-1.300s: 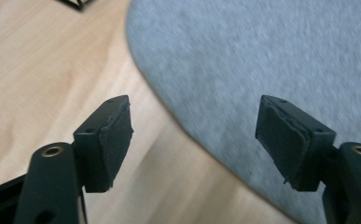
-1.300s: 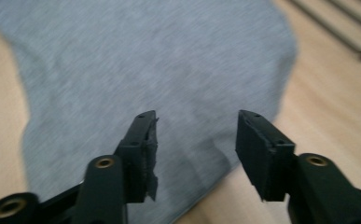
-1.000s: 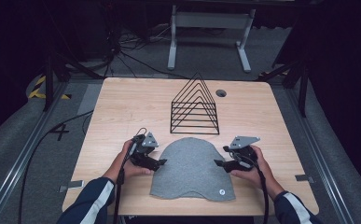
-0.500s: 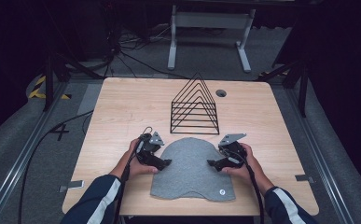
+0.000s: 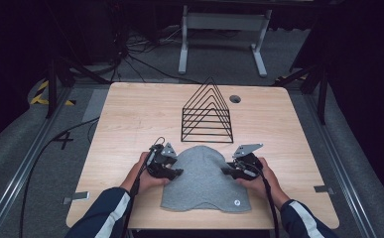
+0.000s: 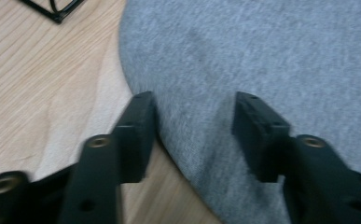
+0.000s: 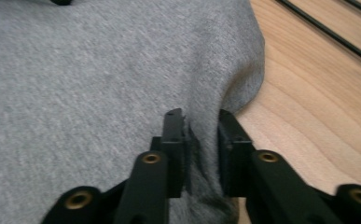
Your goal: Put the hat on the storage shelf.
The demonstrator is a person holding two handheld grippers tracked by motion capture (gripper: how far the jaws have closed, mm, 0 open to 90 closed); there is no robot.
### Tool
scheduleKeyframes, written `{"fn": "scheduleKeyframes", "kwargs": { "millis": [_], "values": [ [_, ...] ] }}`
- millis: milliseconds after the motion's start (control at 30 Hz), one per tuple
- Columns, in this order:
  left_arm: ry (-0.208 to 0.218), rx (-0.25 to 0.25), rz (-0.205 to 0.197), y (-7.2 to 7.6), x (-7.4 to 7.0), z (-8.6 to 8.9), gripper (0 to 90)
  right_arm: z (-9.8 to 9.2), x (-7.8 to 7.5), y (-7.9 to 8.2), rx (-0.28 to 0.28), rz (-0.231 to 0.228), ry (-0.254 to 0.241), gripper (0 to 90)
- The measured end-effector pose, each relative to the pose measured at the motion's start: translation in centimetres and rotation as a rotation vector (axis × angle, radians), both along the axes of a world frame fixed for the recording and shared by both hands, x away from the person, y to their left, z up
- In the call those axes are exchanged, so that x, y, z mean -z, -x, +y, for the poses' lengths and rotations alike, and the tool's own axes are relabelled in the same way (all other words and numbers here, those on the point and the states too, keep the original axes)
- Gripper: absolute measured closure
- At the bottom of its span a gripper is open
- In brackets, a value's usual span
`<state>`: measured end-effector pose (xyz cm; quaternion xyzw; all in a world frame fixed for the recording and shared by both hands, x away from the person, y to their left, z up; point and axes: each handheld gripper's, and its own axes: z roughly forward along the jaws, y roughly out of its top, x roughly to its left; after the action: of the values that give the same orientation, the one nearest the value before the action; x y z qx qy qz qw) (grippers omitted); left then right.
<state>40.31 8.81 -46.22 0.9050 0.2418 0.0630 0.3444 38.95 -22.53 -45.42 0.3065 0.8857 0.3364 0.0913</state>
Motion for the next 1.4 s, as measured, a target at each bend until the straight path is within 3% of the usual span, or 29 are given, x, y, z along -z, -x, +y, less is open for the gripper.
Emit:
{"fn": "scheduleKeyframes", "kwargs": {
  "millis": [133, 300, 333, 533, 567, 667, 700, 733, 867, 1100, 1267, 1367, 1400],
  "values": [
    [0.030, 0.035, 0.035, -0.2, 0.1, 0.2, 79.7, -0.2, 0.1, 0.2, -0.023, 0.002, -0.021, 83.5],
    [0.011, 0.048, 0.020, -0.2, -0.3, 0.2, 83.6, -0.5, -0.7, 0.2, -0.042, -0.036, -0.036, 84.0],
    [0.034, 0.051, -0.001, -0.3, -1.2, 0.2, 83.8, -0.6, -1.1, 0.1, -0.049, -0.053, -0.047, 84.0],
    [0.033, 0.074, -0.069, -0.5, -3.2, -0.2, 84.1, -1.2, -3.3, 0.2, -0.049, -0.124, -0.059, 84.1],
    [0.050, 0.077, -0.078, -0.7, -3.7, -0.3, 84.1, -1.3, -3.7, 0.1, -0.051, -0.135, -0.064, 84.2],
    [0.048, 0.103, -0.143, -1.1, -5.9, -0.7, 84.2, -1.6, -5.7, -0.5, -0.040, -0.181, -0.101, 84.2],
    [0.048, 0.103, -0.143, -1.1, -5.9, -0.7, 84.3, -1.7, -6.1, -0.6, -0.039, -0.191, -0.104, 84.2],
    [0.047, 0.109, -0.169, -1.1, -6.8, -0.7, 84.3, -1.7, -6.1, -0.6, -0.039, -0.191, -0.104, 84.2],
    [0.082, 0.114, -0.223, -1.2, -9.6, -0.8, 84.4, -2.1, -8.5, -0.2, -0.035, -0.252, -0.121, 84.2],
    [0.087, 0.127, -0.328, -1.3, -14.3, -2.3, 84.4, -2.6, -12.8, 0.4, -0.033, -0.331, -0.129, 84.3],
    [0.114, 0.125, -0.379, -1.6, -17.7, -2.4, 84.4, -2.7, -15.8, -0.1, -0.026, -0.395, -0.148, 84.3],
    [0.120, 0.124, -0.390, -1.8, -18.8, -2.4, 84.5, -2.8, -17.1, -0.4, -0.017, -0.412, -0.157, 84.3],
    [0.125, 0.112, -0.407, -2.1, -20.0, -2.2, 84.5, -2.9, -17.8, -0.6, -0.011, -0.418, -0.167, 84.2]
  ]
}}
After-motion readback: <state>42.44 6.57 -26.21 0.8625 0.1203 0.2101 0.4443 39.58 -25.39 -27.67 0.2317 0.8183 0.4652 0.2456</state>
